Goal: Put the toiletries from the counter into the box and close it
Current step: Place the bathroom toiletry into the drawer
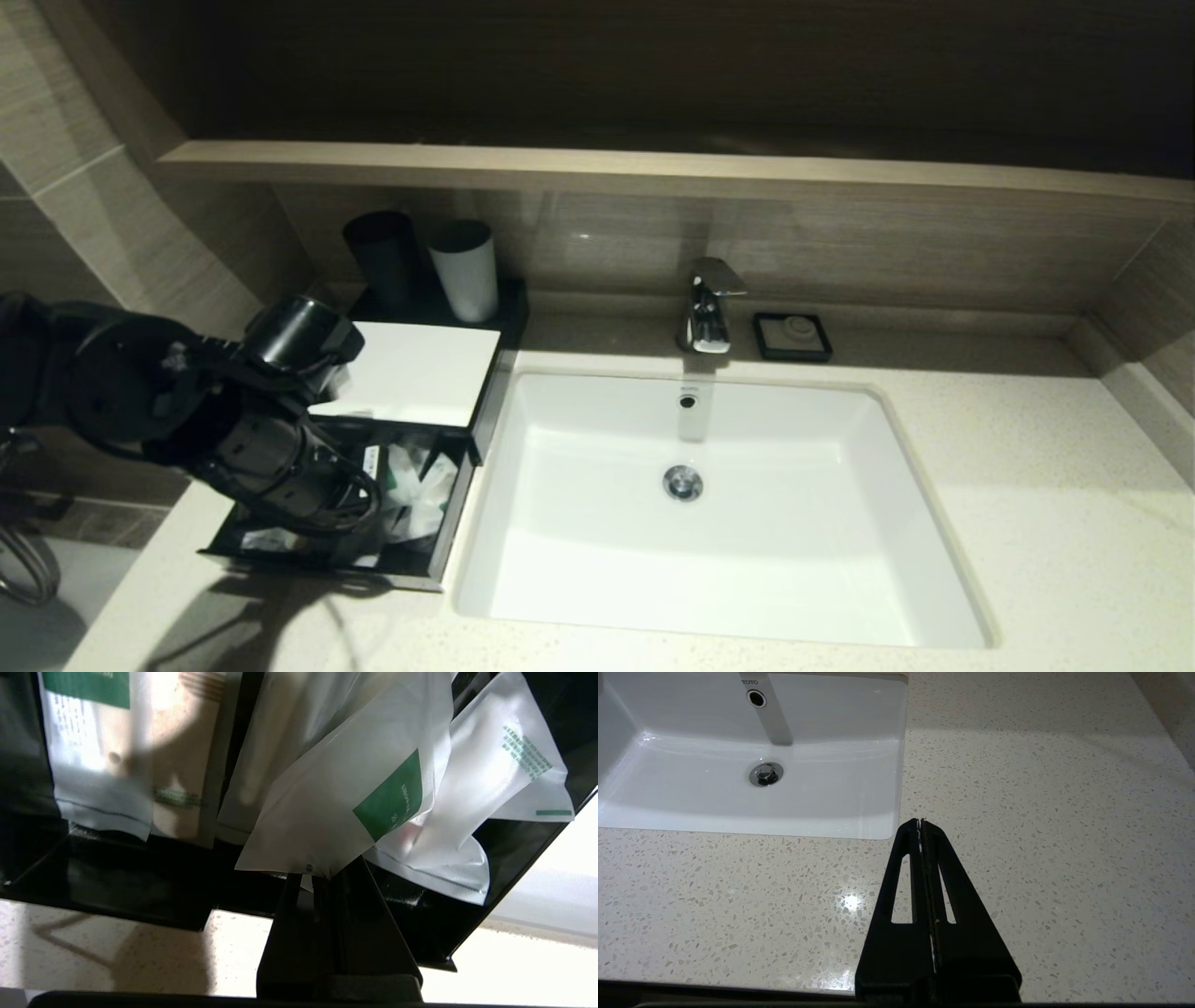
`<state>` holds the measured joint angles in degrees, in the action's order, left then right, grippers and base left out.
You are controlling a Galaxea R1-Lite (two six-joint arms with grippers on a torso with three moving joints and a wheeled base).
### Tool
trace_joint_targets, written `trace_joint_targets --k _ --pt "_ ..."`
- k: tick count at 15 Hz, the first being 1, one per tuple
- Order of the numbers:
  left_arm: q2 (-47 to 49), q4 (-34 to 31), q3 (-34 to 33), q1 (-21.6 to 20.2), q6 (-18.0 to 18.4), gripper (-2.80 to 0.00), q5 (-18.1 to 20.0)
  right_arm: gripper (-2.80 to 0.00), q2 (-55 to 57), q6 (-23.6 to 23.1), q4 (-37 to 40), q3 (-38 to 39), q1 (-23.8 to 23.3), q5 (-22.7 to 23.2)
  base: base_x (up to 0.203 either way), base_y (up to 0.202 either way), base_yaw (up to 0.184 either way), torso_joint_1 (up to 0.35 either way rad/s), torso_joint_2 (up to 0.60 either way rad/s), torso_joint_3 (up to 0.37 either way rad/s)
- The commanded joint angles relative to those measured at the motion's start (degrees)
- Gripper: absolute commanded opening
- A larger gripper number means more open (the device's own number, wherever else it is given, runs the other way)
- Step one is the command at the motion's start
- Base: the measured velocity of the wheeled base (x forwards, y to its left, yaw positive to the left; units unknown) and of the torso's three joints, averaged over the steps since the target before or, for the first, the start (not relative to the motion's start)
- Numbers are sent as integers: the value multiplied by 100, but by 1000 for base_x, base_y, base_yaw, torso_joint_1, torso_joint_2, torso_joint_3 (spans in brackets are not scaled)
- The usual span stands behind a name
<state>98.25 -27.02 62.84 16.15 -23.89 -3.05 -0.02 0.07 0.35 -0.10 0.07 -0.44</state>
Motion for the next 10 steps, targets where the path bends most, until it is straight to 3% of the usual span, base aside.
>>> trace_joint_targets --k 1,10 --pt "124 21 0 2 -28 -280 -3 -280 2 1 0 1 1 0 0 0 0 0 0 0" --pt "33 153 -38 2 -232 -280 6 -280 2 1 0 1 1 0 0 0 0 0 0 0"
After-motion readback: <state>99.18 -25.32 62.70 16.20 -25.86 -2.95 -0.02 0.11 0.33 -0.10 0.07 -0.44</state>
